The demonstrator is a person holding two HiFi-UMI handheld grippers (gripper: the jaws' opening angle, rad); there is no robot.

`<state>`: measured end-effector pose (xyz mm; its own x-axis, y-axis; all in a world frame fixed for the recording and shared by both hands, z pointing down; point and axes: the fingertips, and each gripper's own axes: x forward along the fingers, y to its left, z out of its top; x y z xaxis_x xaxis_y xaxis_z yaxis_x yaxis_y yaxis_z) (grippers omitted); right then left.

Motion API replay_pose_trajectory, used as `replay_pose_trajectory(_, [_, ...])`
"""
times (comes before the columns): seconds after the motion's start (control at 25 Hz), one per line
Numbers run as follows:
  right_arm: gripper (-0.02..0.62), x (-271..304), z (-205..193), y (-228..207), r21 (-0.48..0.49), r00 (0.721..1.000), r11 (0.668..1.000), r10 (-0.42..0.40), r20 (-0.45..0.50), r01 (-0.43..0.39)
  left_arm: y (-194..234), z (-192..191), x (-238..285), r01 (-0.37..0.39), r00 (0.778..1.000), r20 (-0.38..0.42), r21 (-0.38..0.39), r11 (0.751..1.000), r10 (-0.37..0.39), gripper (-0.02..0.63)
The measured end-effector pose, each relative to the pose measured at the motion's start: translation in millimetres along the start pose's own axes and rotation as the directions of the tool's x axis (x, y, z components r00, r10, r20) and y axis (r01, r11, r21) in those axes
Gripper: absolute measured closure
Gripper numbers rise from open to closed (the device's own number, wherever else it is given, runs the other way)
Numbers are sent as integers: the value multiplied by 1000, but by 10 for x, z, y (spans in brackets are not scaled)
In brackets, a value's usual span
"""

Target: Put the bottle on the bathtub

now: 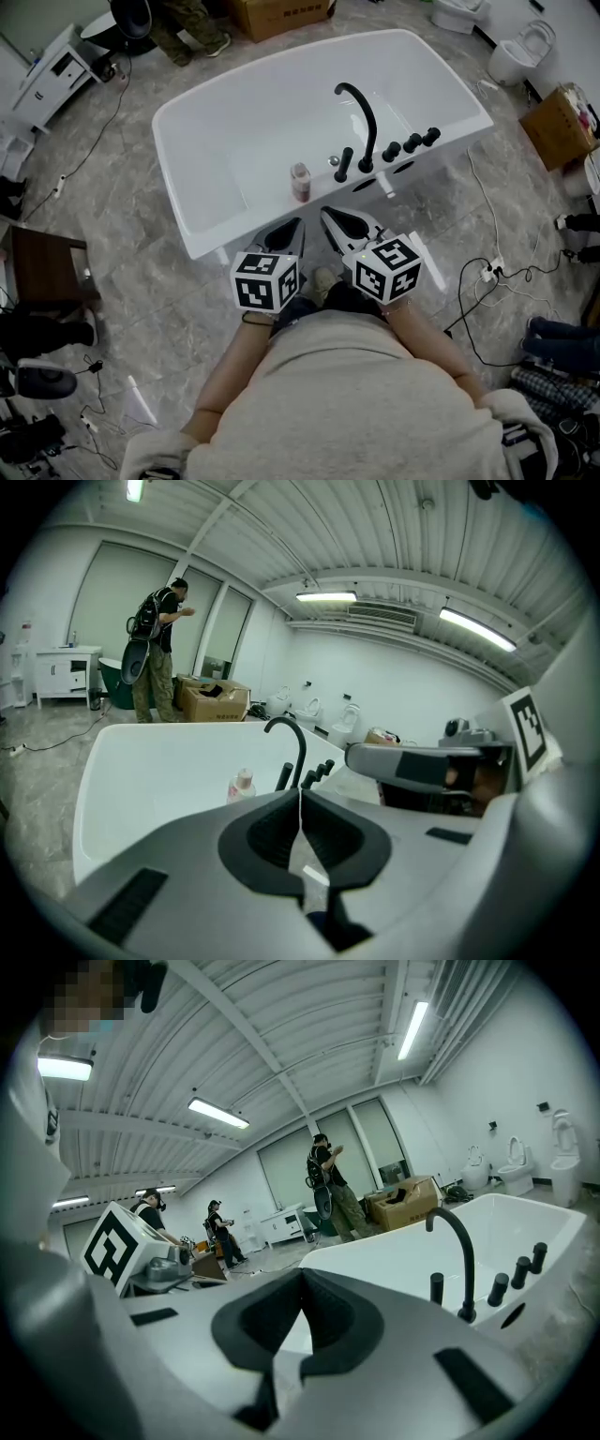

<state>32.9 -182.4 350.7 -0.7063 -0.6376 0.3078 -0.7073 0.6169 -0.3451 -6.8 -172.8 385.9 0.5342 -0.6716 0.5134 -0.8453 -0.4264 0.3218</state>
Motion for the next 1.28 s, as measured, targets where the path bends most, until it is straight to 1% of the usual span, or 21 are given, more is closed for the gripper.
replay_pose_trajectory(0.08, [597,1,-3,-20,4,1000,1000,-3,-2,3,-4,-5,2,11,1000,-2,0,1000,-11,595])
replay_pose_trajectory(0.28, [597,-9,-16,-33,18,1000,1000,-3,-5,3,26,-11,-1,-1,1000,-5,-1,1000,1,595])
replay_pose_trajectory(0.64, [597,-24,-42,37,32,999,999,42,1,-42,0,-54,11,-2,1000,-13,-1,1000,2,595])
replay_pose_trajectory(0.92, [597,-42,-88,17,48,999,998,36,-12,-36,-54,-100,40,12,1000,-24,-1,1000,-12,595])
replay_pose_trajectory(1.16, [597,-23,-110,66,52,999,998,41,-19,-40,12,-69,25,11,1000,-20,-17,1000,-11,595])
replay_pose_trajectory(1.28, [597,-18,-128,62,55,999,998,40,-21,-38,14,-73,23,12,1000,-22,-12,1000,-12,595])
